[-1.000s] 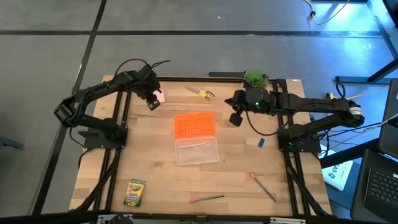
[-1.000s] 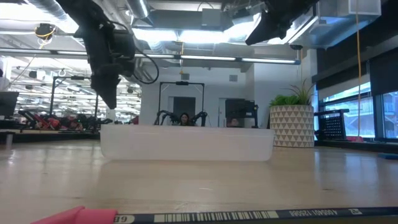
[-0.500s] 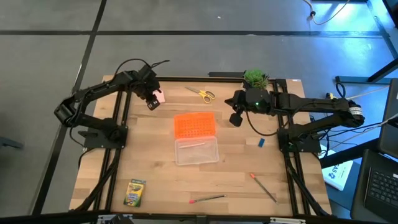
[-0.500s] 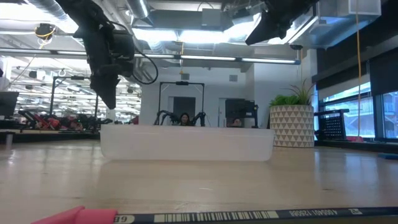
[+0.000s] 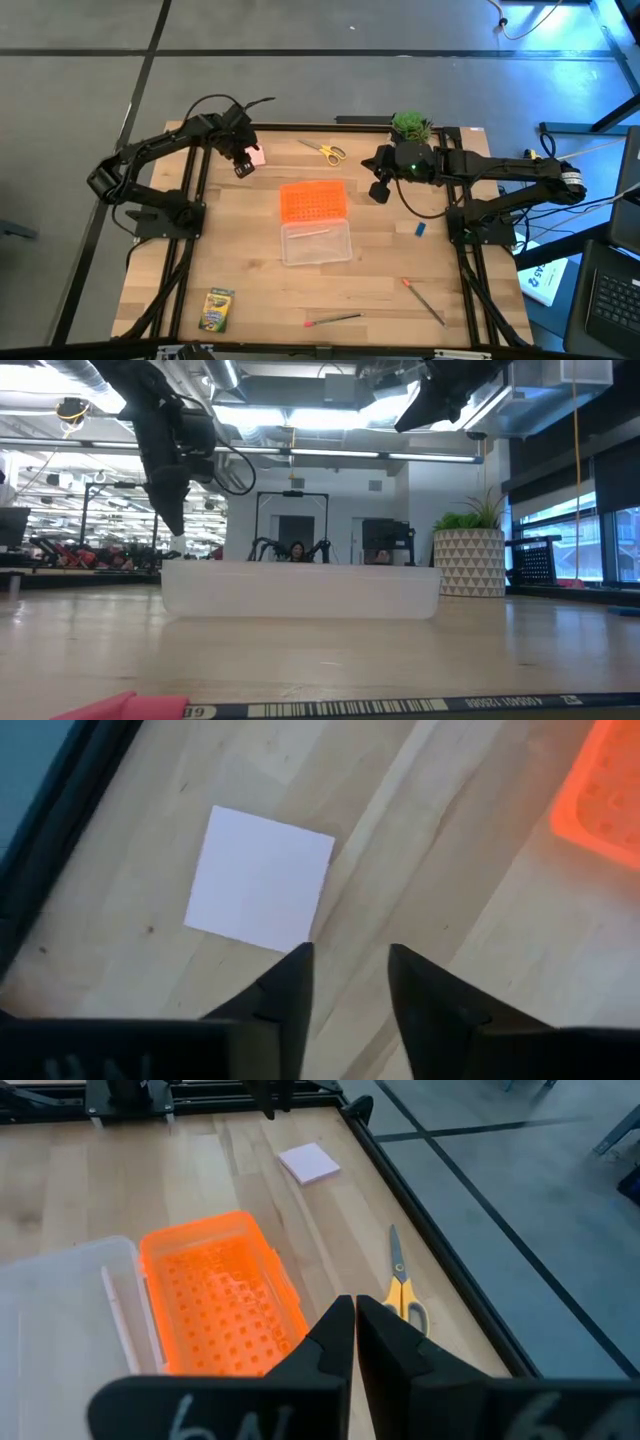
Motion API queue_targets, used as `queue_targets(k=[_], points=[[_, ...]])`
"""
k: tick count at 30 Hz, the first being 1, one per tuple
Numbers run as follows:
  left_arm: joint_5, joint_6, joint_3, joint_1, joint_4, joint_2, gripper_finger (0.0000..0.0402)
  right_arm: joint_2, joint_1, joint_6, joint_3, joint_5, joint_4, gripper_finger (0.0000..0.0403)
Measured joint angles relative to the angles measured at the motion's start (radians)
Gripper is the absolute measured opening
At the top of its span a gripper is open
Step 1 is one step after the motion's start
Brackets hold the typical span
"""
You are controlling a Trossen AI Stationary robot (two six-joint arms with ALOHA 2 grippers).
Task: Pack school essentials
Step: Put the pink sticky notes into the supply box
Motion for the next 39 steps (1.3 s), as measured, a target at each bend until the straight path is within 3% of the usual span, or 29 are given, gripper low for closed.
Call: queue_targets(k=[4,13,20,25,32,39], points=[[-0.004,0.013,0.0,0.0,0.0,0.0,0.0194,0.0,0.0,0.0,0.0,0.0,0.0,0.002],[-0.002,0.075,0.0,-0.003,0.021,0.0,0.0387,0.0,0.0,0.0,0.0,0.0,0.0,0.002],[0.029,0.125,0.0,-0.003,0.044,0.012,0.0396,0.0,0.0,0.0,0.0,0.0,0.0,0.002],[0.021,0.163,0.0,-0.002,0.069,0.084,0.0397,0.0,0.0,0.0,-0.001,0.0,0.0,0.002],[-0.05,0.262,0.0,0.001,0.096,0.198,0.04,-0.001,0.0,0.0,-0.001,0.0,0.0,0.002],[-0.046,0.283,0.0,0.071,0.127,0.241,0.0399,-0.001,0.0,0.0,-0.001,0.0,0.0,0.002]])
